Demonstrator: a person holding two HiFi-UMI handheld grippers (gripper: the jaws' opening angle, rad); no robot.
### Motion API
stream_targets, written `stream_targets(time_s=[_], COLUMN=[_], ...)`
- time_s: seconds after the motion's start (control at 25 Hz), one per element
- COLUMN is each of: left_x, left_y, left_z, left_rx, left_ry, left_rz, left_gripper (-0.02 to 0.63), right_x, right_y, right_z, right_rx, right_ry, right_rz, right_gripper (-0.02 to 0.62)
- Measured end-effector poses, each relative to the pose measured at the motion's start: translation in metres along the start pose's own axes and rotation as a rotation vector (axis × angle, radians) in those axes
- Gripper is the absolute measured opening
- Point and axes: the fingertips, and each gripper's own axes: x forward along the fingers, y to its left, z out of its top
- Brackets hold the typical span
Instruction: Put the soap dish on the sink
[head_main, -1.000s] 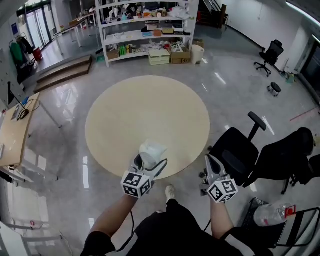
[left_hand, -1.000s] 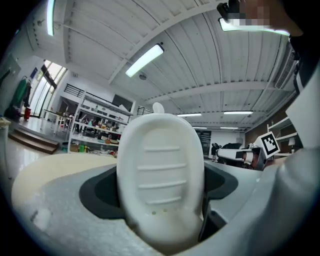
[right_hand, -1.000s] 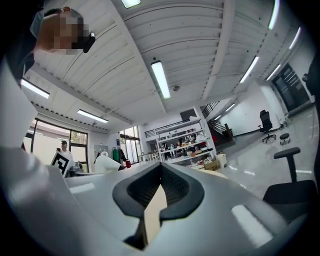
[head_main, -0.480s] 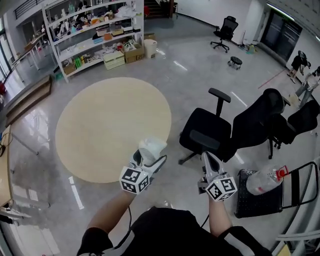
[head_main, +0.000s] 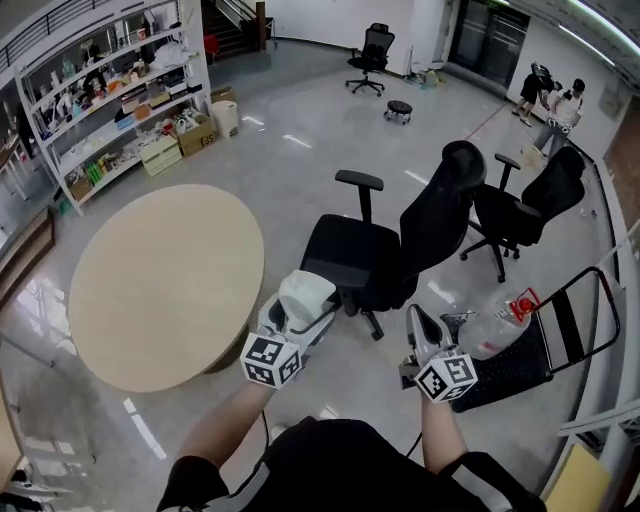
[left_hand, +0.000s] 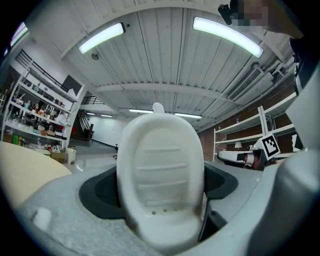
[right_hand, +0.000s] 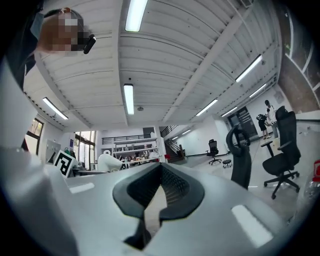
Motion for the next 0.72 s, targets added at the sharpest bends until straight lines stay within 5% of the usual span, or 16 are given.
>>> stream_targets(time_s=[0.4, 0.72], left_x=[0.076, 0.117], left_y=[-0.115, -0.238], left_z=[-0.019, -0.045], left_rx=[0.052, 0.058], left_ry=[0.053, 0.095], left_rz=[-0.189, -0.394], left_gripper=[0.463, 0.463], right_x=[-0.105, -0.241], right_y=[-0.088, -0.148], right_z=[0.020, 0.029], right_rx=[0.007, 0.017], right_ry=[-0.065, -0.114], right_rz=[-0.184, -0.426], right_gripper=[0.006, 0.006])
